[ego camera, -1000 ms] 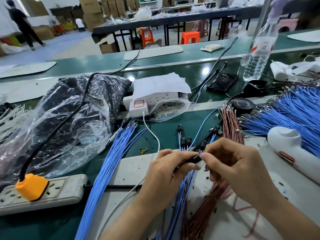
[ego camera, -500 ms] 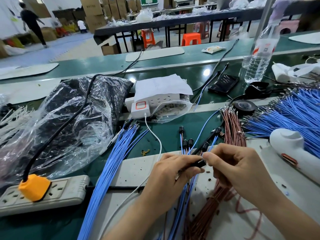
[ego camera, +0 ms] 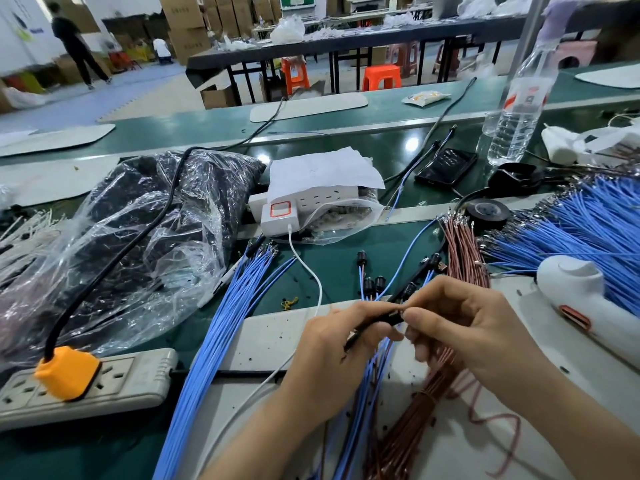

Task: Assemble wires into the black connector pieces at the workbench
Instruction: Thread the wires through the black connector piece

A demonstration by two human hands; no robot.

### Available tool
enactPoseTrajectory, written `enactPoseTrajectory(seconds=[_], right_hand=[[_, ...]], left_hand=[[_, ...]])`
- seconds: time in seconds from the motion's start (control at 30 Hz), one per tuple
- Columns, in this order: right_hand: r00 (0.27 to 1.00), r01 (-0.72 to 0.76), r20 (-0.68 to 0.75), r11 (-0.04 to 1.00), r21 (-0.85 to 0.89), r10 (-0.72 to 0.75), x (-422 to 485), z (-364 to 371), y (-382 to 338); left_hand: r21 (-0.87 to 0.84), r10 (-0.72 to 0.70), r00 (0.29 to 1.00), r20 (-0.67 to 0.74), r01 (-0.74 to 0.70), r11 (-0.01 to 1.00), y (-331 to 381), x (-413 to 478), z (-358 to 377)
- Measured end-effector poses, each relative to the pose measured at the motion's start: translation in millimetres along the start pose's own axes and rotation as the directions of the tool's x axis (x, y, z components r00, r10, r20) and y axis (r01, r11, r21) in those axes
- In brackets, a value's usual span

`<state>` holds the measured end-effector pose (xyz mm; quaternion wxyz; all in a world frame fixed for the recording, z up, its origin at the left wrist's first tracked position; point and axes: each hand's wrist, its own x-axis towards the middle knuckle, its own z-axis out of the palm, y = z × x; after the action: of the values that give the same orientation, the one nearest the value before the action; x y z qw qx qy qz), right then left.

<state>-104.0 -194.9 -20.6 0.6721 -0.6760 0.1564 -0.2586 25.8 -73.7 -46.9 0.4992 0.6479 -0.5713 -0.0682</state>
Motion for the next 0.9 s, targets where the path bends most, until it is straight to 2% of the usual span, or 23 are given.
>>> enactPoseTrajectory(seconds=[0.13,0.23,0.33,0.43,0.63,0.77,0.9], right_hand=[[0.997,0.010,-0.077,0.989,0.148,0.001,1.9,-2.5,-2.3],[0.998,0.013,-0.066,0.983,0.184,-0.001,1.6,-1.2,-3.4],[0.999,0.018,-0.037,0.986,0.164,-0.012,-0.5,2.4,-3.4],[0.999,0.031,-0.030,0.990,0.138,-0.027,-1.4,3.7,-3.0],[0.997,0.064,-0.045,0.993,0.104,-0.060,-3.9,7.5,-5.0],[0.997,0.073,-0.046,0.995,0.074,-0.070,-4.2,8.0,-5.5],[0.991,0.117,-0.061,0.993,-0.005,-0.117,-5.8,8.5,-3.5]], left_hand=[[-0.064,-0.030,0.999,-0.036,0.028,0.998,1.2,0.3,-0.1],[-0.110,-0.068,0.998,-0.002,0.068,0.992,-0.1,0.0,0.1],[-0.039,-0.064,0.998,0.031,0.065,0.997,-2.6,-2.4,2.4],[-0.051,-0.083,0.996,0.034,0.084,0.995,-3.7,-1.5,2.3],[-0.029,-0.001,1.000,0.022,0.002,1.000,1.4,2.3,-0.5],[-0.066,-0.044,0.998,0.055,0.048,0.997,-3.2,-0.7,1.8],[0.003,-0.032,0.997,0.067,0.032,0.999,-2.6,-0.5,1.7]])
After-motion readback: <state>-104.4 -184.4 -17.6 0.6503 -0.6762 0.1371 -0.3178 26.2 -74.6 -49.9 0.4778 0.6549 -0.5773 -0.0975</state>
